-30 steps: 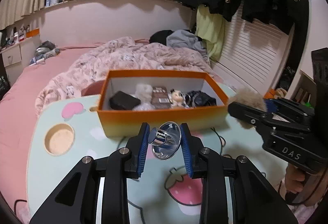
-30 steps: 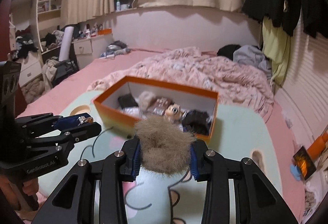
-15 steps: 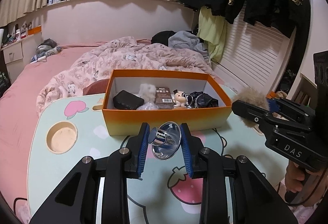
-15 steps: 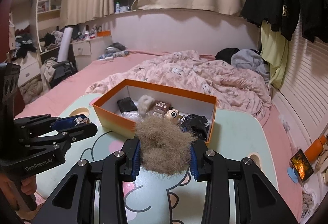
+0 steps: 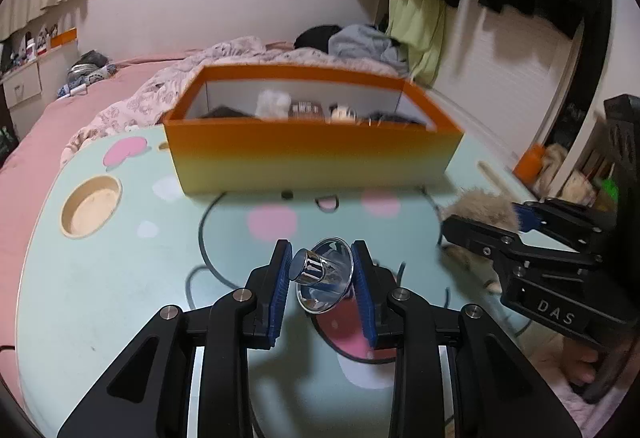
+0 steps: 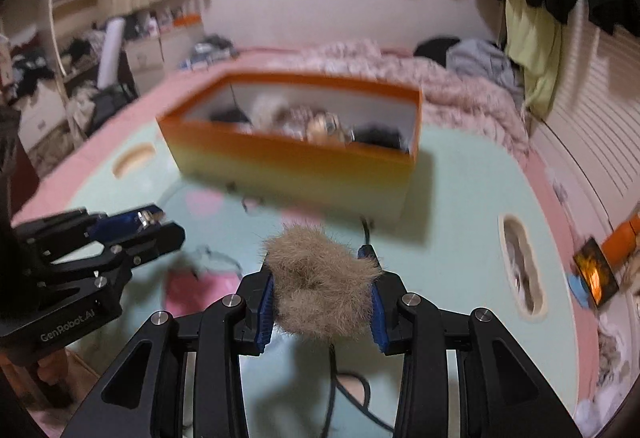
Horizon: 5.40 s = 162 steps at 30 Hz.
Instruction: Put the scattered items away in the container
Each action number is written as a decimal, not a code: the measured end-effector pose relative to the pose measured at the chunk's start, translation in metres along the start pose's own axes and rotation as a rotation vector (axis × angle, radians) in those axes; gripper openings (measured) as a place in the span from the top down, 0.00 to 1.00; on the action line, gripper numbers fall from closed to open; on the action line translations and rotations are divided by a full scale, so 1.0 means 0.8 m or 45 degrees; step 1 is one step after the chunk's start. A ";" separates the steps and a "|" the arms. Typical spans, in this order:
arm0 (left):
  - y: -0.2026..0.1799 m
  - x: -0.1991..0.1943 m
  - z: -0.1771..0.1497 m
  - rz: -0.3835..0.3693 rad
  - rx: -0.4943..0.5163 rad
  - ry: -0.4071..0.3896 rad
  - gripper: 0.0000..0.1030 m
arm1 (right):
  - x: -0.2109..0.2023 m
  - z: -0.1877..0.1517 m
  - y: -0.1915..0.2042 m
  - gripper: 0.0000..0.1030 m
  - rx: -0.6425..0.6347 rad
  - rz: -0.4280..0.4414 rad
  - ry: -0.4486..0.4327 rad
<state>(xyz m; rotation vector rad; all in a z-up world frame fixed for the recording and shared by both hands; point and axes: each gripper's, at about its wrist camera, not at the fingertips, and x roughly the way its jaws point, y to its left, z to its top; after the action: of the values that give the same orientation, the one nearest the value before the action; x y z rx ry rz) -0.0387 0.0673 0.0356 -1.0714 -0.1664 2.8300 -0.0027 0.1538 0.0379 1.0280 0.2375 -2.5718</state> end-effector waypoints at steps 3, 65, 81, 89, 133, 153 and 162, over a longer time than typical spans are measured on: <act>-0.003 0.006 -0.003 0.033 0.014 0.016 0.69 | 0.009 -0.008 -0.006 0.64 0.017 -0.018 0.041; 0.003 -0.005 0.117 -0.010 0.076 -0.126 0.70 | 0.002 0.106 -0.017 0.64 -0.041 -0.055 -0.191; 0.047 0.072 0.148 0.136 0.006 -0.030 0.70 | 0.072 0.145 -0.025 0.64 0.048 -0.033 -0.089; 0.048 0.077 0.155 0.135 0.008 -0.026 0.70 | 0.076 0.145 -0.024 0.64 0.041 -0.039 -0.089; 0.001 0.046 -0.005 0.235 -0.048 0.172 0.00 | 0.026 -0.026 -0.016 0.00 0.070 -0.099 0.173; 0.003 0.046 -0.007 0.229 -0.044 0.170 0.00 | 0.025 -0.028 -0.016 0.00 0.064 -0.093 0.163; 0.003 0.046 -0.007 0.229 -0.043 0.169 0.00 | 0.025 -0.028 -0.016 0.00 0.064 -0.093 0.163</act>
<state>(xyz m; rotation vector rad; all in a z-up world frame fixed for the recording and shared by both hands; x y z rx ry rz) -0.0624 0.0703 0.0073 -1.3408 -0.1121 2.9074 -0.0066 0.1666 0.0084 1.2257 0.2488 -2.5917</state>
